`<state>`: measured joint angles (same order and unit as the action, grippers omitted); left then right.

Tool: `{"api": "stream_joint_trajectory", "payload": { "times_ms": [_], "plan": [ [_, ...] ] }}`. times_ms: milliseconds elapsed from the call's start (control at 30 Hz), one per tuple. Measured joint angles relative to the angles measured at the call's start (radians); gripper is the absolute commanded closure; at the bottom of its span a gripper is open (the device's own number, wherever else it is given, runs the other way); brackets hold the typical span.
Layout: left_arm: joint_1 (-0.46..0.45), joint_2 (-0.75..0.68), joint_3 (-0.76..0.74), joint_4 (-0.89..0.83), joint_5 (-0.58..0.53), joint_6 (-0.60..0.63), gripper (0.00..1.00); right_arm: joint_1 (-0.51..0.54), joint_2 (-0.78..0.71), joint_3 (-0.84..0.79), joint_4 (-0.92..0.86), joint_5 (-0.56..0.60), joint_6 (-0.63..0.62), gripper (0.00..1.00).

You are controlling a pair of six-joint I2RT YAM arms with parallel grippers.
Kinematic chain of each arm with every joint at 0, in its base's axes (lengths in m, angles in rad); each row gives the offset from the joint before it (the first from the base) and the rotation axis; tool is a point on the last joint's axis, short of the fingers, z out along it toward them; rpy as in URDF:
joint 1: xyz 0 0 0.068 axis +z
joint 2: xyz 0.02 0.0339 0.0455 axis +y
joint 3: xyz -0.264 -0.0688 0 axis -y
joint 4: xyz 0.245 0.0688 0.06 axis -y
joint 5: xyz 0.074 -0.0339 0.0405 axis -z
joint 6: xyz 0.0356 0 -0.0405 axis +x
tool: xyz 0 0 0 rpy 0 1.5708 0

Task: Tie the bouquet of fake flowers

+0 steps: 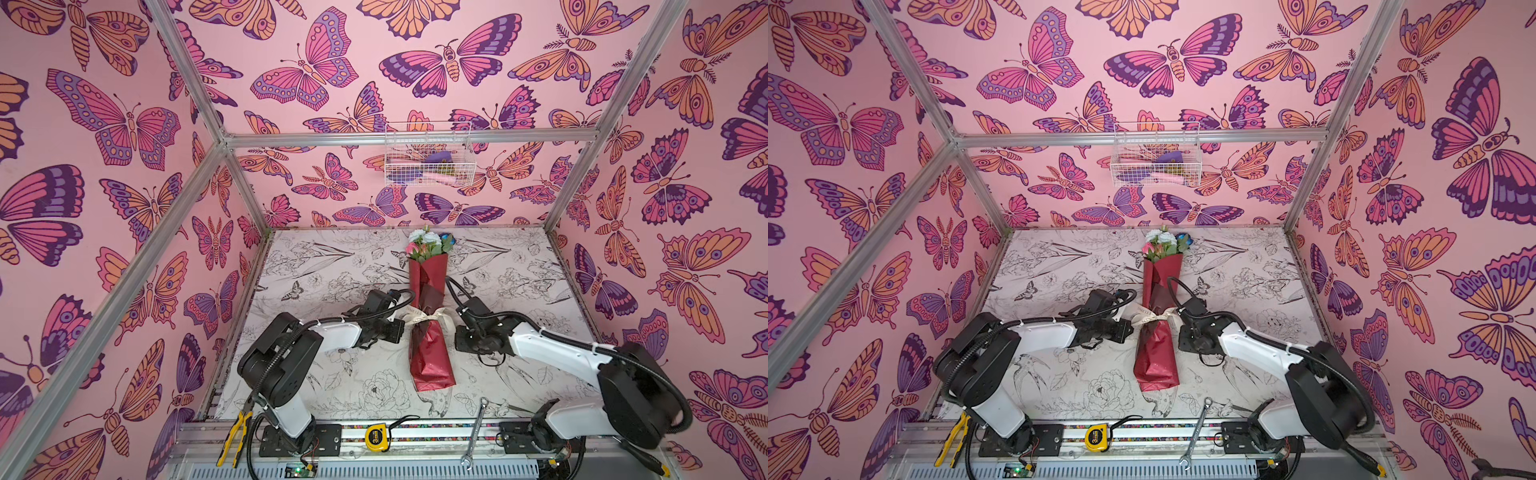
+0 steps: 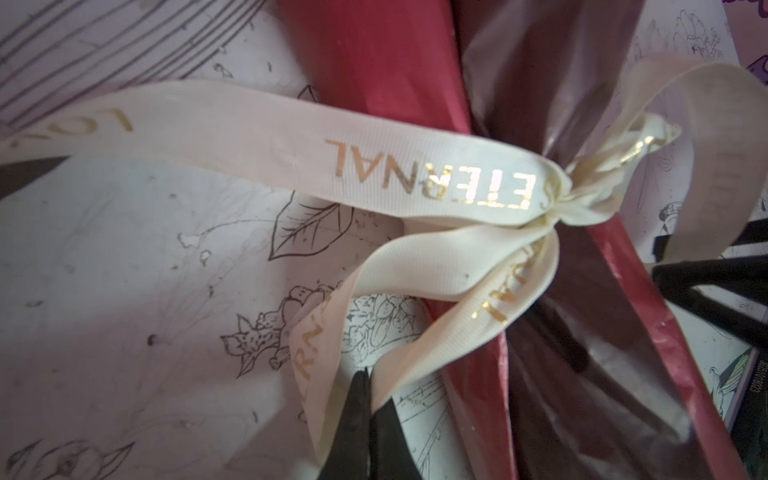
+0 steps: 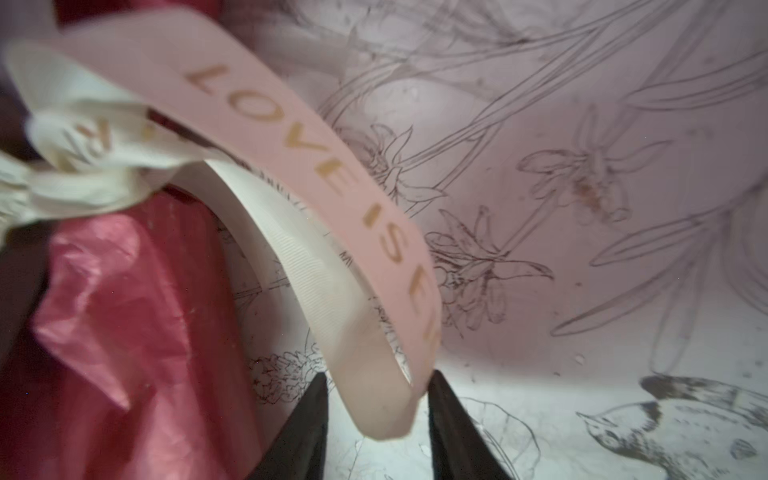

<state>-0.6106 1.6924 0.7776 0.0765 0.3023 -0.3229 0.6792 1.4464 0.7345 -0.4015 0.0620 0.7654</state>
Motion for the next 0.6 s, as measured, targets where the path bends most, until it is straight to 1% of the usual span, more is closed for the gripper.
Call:
{"api": "stream_joint_trajectory", "payload": {
  "times_ms": [133,267,400,467,567,600],
  "plan": [
    [0.002,0.0,0.002,-0.004,0.013,0.0,1.0,0.049,0.072,0.06,0.009,-0.004,0.01,0.44],
    [0.002,0.0,0.003,-0.013,0.013,0.002,1.0,0.103,0.115,0.185,0.018,-0.009,0.003,0.43],
    [0.003,0.0,0.01,-0.035,0.012,0.009,1.0,0.137,0.167,0.28,0.038,-0.008,-0.011,0.45],
    [0.003,0.0,0.017,-0.046,0.012,0.011,1.0,0.141,0.177,0.296,0.021,0.019,-0.015,0.47],
    [0.003,-0.002,0.021,-0.054,0.011,0.016,1.0,0.138,0.174,0.314,-0.058,0.103,-0.03,0.58],
    [0.003,-0.003,0.021,-0.058,0.011,0.018,1.0,0.136,0.167,0.317,-0.085,0.135,-0.035,0.6]
  ]
}}
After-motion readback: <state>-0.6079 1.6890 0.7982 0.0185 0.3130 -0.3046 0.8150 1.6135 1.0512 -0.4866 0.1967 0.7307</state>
